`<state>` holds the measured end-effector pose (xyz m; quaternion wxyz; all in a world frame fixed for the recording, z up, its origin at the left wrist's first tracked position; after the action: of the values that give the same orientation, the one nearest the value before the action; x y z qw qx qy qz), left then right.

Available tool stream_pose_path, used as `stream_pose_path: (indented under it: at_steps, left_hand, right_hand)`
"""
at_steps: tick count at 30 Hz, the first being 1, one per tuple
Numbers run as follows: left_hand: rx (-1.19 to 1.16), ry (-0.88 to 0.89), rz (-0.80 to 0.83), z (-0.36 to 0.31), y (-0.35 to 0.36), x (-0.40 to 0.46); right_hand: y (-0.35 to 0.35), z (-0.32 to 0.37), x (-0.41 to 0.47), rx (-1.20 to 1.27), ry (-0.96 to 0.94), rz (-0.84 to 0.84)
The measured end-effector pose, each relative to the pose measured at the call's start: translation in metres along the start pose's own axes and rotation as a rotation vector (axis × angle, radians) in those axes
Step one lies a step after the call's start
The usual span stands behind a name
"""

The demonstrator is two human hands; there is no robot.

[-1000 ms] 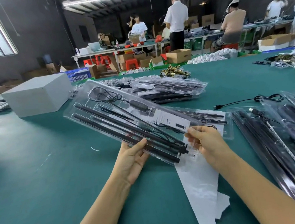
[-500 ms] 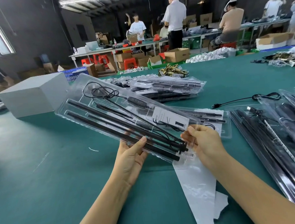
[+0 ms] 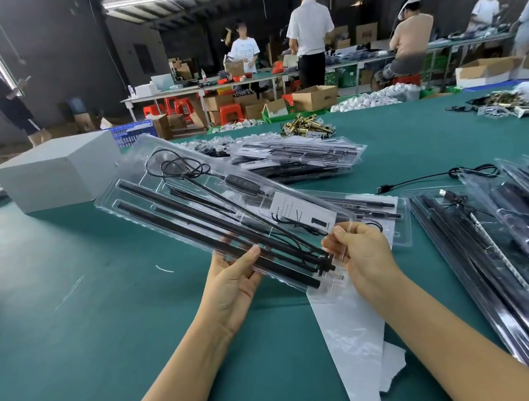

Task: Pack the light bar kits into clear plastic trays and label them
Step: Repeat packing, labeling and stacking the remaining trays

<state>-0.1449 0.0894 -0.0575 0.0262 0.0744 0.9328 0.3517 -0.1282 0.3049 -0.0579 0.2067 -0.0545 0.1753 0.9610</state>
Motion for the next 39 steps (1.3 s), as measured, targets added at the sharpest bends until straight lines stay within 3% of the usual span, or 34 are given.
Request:
stream_pose_path:
  at_steps: [8, 22, 27, 32, 37, 39]
  left_hand:
    - [0.021, -0.003, -0.012, -0.001, -0.004, 0.003]
    - [0.046, -0.048, -0.005, -0.003, -0.001, 0.002]
    - [-0.031, -0.066, -0.141, -0.01, -0.012, 0.003]
    - [-0.002, -0.027, -0.158, -0.019, -0.018, 0.003]
    - [0.019, 0.02, -0.134, -0.021, -0.012, 0.003]
    - [-0.032, 0.026, -0.077, -0.022, -0.005, 0.003]
  right_hand:
    - [0.006, 0.0, 0.0, -0.034, 0.057, 0.087]
    - [-0.006, 0.007, 0.001, -0.125, 0.043, 0.042]
    - [0.002, 0.033, -0.009, -0.441, -0.366, 0.08]
    - [0.029, 0.044, -0.04, -1.112, -0.899, 0.008]
    - [0.032, 0.051, -0.054, -0.998, -1.168, -0.026]
    - [0.031, 0.049, -0.053, -0.926, -1.185, 0.021]
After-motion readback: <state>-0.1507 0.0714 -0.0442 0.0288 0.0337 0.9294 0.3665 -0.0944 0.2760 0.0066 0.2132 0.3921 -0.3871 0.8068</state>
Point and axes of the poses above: each hand's wrist, its own x-axis towards the middle knuckle, its own y-axis out of the palm, z = x × y, the point moved 8 cm from there along x, towards the middle knuckle, and after that the axes turned 1 degree about z, right-handed, at the moved point
